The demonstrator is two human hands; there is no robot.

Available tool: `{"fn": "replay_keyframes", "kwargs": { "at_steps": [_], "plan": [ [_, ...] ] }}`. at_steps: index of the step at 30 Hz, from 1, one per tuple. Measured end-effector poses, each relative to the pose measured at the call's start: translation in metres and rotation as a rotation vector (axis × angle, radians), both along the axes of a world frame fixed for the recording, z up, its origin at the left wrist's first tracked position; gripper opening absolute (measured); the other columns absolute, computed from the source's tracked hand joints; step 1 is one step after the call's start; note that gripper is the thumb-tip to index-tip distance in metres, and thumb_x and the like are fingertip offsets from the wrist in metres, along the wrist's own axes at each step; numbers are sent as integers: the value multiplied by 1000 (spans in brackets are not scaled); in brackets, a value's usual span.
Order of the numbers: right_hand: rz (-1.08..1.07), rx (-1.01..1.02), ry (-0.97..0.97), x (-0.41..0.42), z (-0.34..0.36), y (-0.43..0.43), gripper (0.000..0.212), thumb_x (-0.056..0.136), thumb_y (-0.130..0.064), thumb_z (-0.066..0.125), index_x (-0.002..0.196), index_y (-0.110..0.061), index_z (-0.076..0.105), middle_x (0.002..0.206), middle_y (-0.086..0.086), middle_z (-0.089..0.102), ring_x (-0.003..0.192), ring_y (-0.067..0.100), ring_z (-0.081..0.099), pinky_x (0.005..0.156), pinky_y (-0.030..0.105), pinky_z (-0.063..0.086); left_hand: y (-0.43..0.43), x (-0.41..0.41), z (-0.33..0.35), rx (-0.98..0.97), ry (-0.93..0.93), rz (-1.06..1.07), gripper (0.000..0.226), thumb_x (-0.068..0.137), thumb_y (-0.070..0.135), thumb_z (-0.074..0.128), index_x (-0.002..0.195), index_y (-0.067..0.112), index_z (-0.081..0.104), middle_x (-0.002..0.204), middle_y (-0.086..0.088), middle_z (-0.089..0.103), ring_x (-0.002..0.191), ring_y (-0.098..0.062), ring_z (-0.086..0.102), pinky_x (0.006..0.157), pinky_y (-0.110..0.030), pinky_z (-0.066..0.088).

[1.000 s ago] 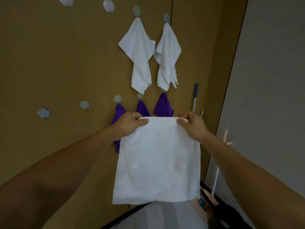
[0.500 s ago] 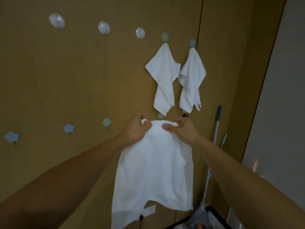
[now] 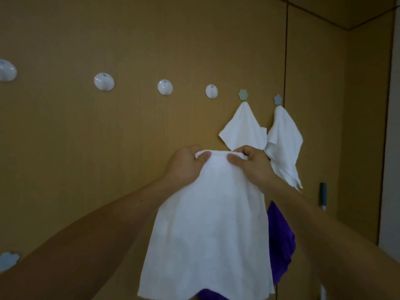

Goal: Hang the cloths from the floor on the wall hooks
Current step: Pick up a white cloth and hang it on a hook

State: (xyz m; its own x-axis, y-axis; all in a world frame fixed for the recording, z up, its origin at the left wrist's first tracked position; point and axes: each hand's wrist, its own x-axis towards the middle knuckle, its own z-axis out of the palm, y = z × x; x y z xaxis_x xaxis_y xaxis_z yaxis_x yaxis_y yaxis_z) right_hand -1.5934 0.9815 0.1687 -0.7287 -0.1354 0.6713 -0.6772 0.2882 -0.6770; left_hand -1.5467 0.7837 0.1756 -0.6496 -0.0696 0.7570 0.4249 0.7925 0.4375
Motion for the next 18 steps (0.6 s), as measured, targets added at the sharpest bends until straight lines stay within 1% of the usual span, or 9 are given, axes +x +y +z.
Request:
{"fn": "replay_keyframes", "kwargs": {
  "at_steps": [2,4,6,7,9,10,13,16,18],
  "plan": [
    [-14,-25,41,-13,18,-11,15,86,-36,67,87,-22,64,89,-5,68,86,14,64,78,33,50,-4,-12,19,-40,63,41,27,95,41,50,83,18,59,80,0,63,76,-21,59,66,-31,45],
    [-42,-48,81,-29,36,-22,11,87,-35,66,86,-24,63,89,-8,67,86,12,62,78,31,50,-7,-25,36,-62,119,64,25,96,40,48,86,19,58,79,0,62,77,-23,59,68,-32,46],
    [-73,-92,114,-45,54,-32,15,86,-36,65,84,-21,63,86,-4,67,84,14,62,76,34,50,-9,-40,53,-71,158,101,23,96,41,46,89,21,57,81,1,61,78,-22,59,68,-33,47],
    [-78,-119,124,-54,63,-36,17,85,-37,65,80,-21,61,81,-4,65,79,14,61,73,34,49,-10,-47,63,-70,176,126,22,96,41,45,89,24,55,81,3,60,77,-22,58,67,-32,45],
    [-71,-167,130,-73,82,-43,22,83,-38,65,70,-26,54,70,-8,58,70,11,56,65,31,45,-12,-64,83,-80,212,187,22,96,42,43,89,25,54,79,6,57,75,-19,57,60,-29,39],
    [-63,-181,131,-83,92,-46,23,82,-39,65,69,-26,52,69,-9,57,69,11,55,65,33,44,-13,-72,93,-89,228,215,23,97,43,42,90,24,54,78,7,57,74,-18,56,57,-28,36],
    [-57,-215,158,-114,126,-53,19,81,-37,65,74,-22,56,76,-5,61,76,17,59,72,39,49,-13,-98,124,-120,270,256,24,96,43,40,88,25,53,77,8,57,72,-16,56,54,-27,33],
    [-57,-271,180,-145,164,-55,18,78,-35,66,79,-17,60,83,1,66,83,24,64,77,40,53,-8,-126,160,-145,328,309,26,96,42,41,91,21,56,84,4,59,78,-19,55,63,-30,36],
    [-40,-307,187,-167,187,-57,17,77,-34,67,77,-19,59,85,3,67,84,25,65,74,38,53,-6,-146,182,-171,348,359,27,97,41,42,93,19,57,86,2,57,80,-20,53,67,-31,36]
  ]
}}
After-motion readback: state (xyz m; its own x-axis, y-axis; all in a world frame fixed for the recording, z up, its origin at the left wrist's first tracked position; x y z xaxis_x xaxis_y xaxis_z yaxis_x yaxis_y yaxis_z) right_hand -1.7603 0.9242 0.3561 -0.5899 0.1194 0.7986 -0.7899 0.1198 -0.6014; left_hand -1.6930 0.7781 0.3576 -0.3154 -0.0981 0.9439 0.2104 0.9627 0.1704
